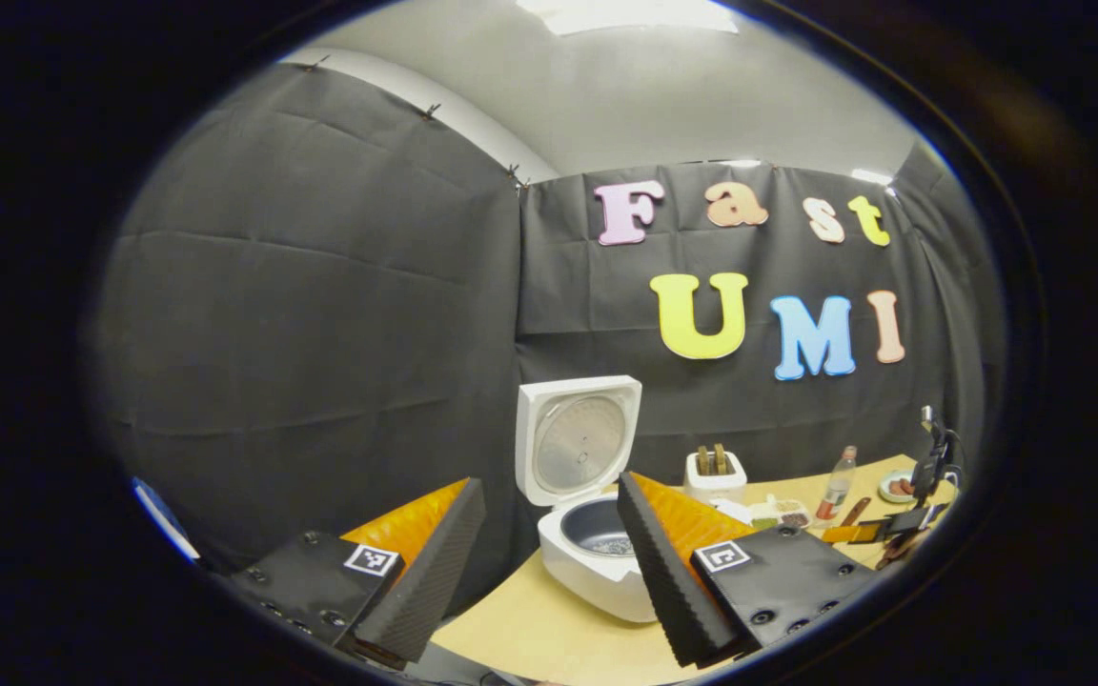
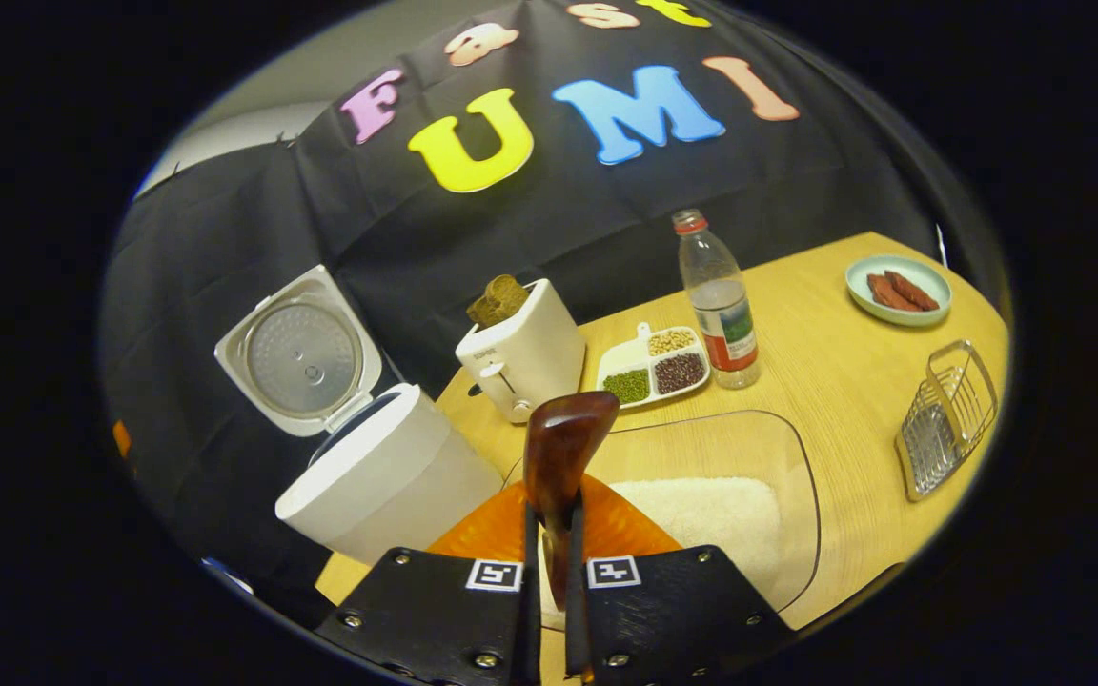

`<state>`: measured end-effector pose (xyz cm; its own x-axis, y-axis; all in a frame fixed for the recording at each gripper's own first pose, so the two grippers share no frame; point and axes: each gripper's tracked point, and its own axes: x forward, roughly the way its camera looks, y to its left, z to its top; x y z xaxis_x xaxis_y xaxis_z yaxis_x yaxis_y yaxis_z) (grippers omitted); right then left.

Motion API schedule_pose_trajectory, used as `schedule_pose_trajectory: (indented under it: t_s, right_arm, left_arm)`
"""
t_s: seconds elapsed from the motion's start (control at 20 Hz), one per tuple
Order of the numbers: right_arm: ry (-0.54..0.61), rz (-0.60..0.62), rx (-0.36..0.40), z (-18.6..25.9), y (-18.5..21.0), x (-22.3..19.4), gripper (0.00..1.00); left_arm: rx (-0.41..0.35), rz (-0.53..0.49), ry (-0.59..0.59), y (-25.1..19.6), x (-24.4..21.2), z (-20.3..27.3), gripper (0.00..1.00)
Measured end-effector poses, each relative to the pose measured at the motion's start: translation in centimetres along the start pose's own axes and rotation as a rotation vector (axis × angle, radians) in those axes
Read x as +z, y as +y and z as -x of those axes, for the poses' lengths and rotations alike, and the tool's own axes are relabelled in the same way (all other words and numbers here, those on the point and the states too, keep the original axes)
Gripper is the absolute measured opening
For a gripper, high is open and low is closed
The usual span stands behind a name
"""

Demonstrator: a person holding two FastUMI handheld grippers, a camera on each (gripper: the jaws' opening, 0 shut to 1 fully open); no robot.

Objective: Close the left gripper, press the button to open the rice cooker; take a wooden spoon from the chopstick holder with the right hand, scoop a spoonful of rice and pour it into the rice cooker, then put the wooden spoon back into the chopstick holder.

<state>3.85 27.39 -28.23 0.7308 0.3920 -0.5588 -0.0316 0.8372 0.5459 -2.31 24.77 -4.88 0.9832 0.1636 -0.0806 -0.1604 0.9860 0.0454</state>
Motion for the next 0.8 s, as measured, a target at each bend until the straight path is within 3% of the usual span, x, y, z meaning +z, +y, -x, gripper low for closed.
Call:
schedule_pose_trajectory:
  t_s: [0.2, 0.4, 0.8]
  right_arm:
    - [0.006, -0.218, 0.001, 0.1, -1.8, 1.4, 0.11]
    - [-0.034, -0.337, 0.027, 0.8, -2.0, 4.0, 0.11]
    - [-0.074, -0.552, 0.144, 2.4, 1.3, 9.2, 0.1]
  left_arm:
    - [0.001, -0.006, -0.003, -0.1, 0.1, 0.1, 0.99]
    - [0.001, 0.004, -0.002, -0.1, 0.2, -0.1, 0.99]
    - [0.0, 0.027, -0.016, 0.0, 0.4, 0.1, 0.97]
